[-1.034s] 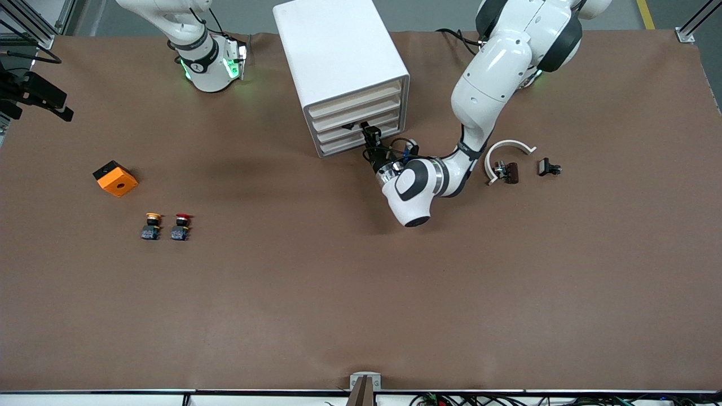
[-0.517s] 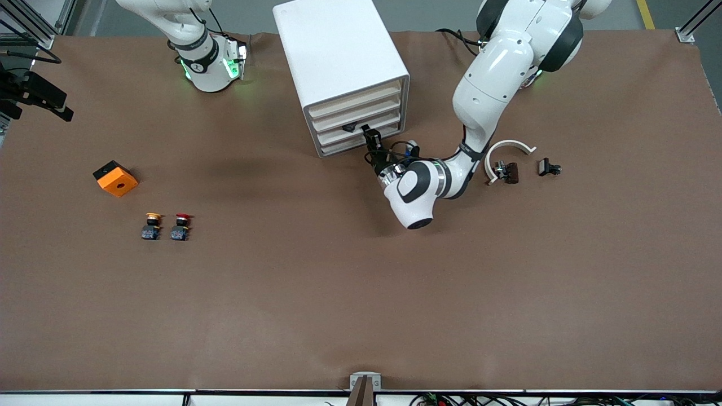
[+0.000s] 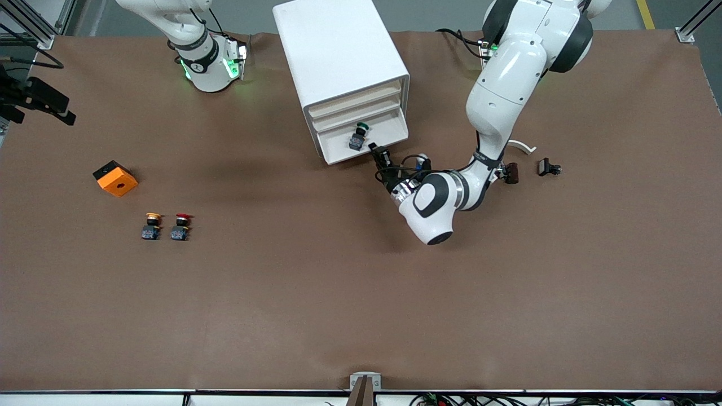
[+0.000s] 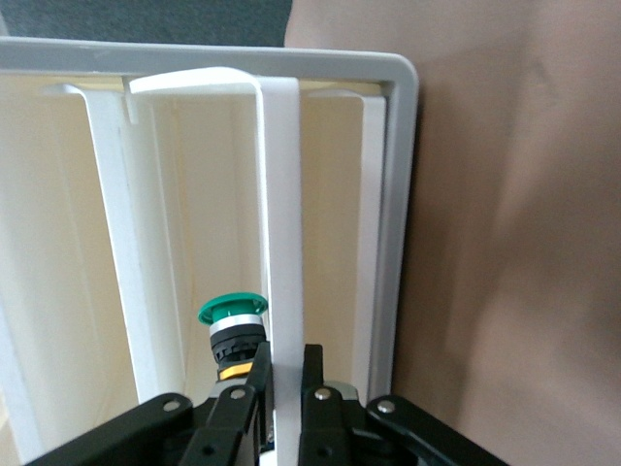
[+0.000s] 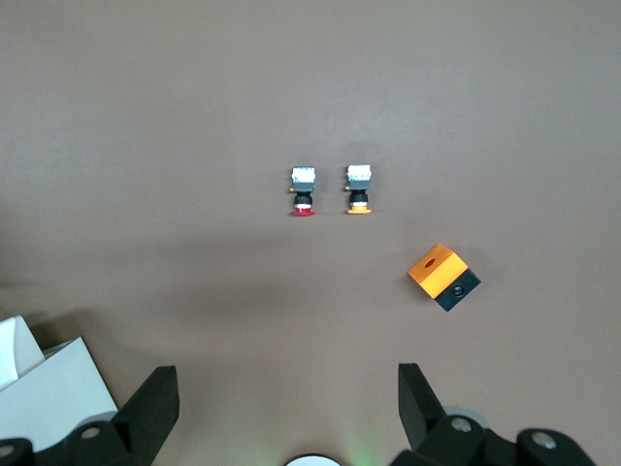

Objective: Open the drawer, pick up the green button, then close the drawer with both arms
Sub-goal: 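Withdraw the left gripper while the right gripper reaches toward the drawer, then lower the right gripper into the drawer and grasp the green button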

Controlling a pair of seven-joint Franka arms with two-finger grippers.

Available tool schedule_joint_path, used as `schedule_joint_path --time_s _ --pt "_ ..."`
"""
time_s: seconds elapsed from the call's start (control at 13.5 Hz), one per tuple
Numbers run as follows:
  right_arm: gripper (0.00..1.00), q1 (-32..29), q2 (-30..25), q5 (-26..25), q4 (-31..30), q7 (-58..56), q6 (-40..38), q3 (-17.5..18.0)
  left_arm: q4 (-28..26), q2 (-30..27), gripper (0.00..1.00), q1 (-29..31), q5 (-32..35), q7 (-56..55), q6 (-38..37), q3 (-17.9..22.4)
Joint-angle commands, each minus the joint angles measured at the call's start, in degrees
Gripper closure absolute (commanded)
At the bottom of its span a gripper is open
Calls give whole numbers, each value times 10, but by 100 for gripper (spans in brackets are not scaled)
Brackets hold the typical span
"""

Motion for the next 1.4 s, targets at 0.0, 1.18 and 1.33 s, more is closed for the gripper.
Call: schedule_joint_path --time_s 0.0,1.18,1.33 --pt "0 12 29 -7 12 -4 17 -1 19 5 97 2 2 -18 17 14" --pt "0 216 102 53 -60 353 126 -1 122 -43 0 60 9 112 42 64" --pt "0 274 103 53 -87 439 181 -1 122 -59 0 75 9 148 37 78"
